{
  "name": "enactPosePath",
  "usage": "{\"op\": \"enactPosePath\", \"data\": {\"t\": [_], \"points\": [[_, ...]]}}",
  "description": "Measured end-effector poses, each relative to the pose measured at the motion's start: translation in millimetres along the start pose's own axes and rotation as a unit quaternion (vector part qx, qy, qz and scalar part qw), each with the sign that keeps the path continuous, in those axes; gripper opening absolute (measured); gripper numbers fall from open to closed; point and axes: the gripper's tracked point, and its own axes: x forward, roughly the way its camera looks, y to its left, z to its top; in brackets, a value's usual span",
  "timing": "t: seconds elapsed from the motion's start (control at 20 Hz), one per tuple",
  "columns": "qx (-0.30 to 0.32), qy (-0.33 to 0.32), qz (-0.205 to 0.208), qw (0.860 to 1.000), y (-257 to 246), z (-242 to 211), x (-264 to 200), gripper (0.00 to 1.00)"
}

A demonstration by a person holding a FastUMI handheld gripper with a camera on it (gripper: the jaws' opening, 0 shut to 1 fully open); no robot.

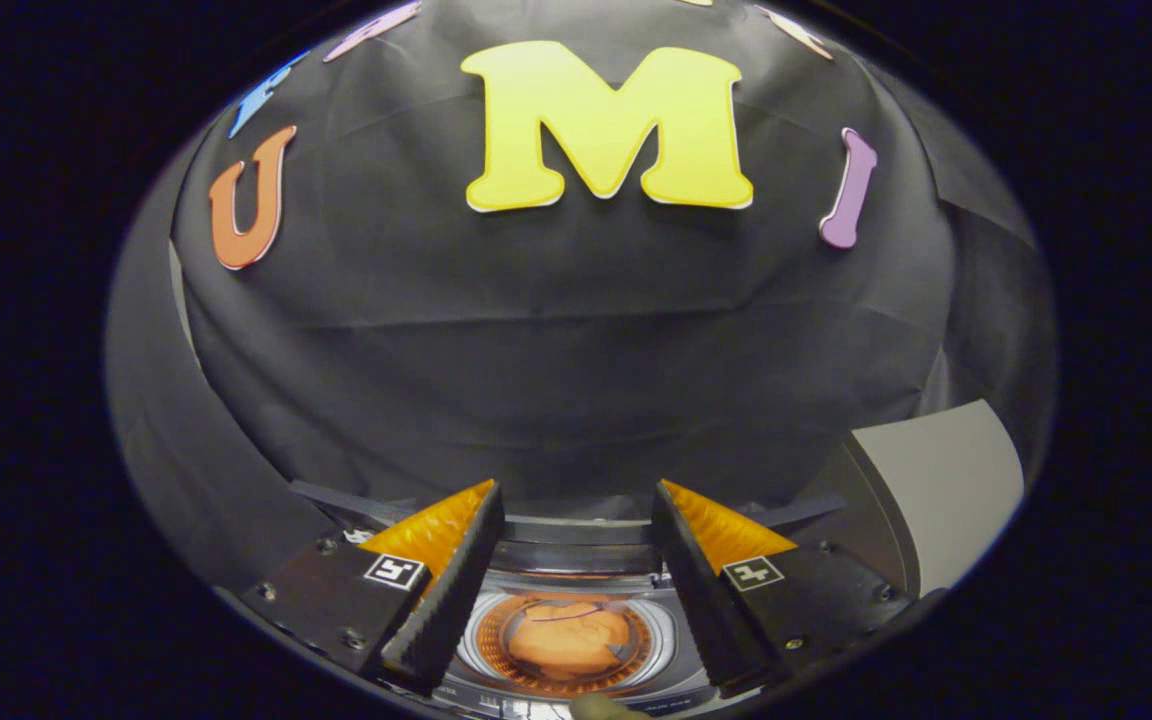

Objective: Put the clothes into the washing machine and then close the washing machine lid.

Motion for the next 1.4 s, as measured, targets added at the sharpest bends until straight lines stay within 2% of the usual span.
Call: {"op": "enactPosePath", "data": {"t": [0.65, 1.4], "points": [[0.000, -0.025, -0.012, 1.000, -1.2, -48.7, -39.2, 0.94], [-0.004, 0.048, -0.031, 0.998, -17.4, -140.7, -75.6, 0.94]]}}
